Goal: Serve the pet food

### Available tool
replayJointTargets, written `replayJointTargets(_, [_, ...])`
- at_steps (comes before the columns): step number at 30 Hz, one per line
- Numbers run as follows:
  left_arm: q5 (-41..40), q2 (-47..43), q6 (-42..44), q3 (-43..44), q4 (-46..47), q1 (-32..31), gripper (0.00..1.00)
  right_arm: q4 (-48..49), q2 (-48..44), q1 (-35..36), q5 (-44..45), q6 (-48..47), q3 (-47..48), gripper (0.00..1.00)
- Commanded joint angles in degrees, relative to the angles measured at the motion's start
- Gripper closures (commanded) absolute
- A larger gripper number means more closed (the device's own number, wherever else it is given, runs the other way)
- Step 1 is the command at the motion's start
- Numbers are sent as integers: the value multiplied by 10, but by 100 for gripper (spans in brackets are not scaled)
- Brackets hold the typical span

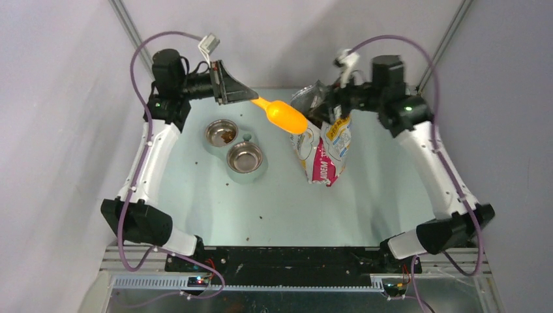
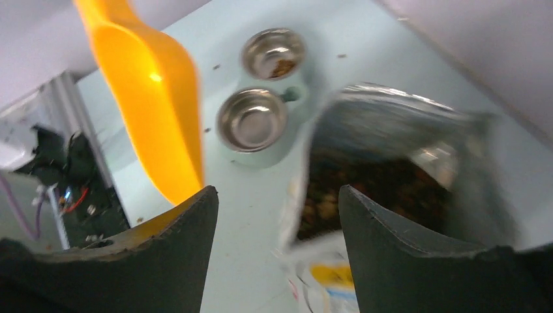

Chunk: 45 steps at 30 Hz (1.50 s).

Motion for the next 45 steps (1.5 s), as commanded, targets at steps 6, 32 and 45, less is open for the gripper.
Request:
replayJointTargets(6, [-178,122,203,291,-169,-70,100,1,-128,-189,162,64,-120,29])
replayJointTargets(32, [-671,388,478,425,-327,-326,100,-45,-243,-325,155,137,-291,31])
replayJointTargets(45, [-522,402,373,334,-378,-339,100,-49,-257,-325,122,164,-306,32])
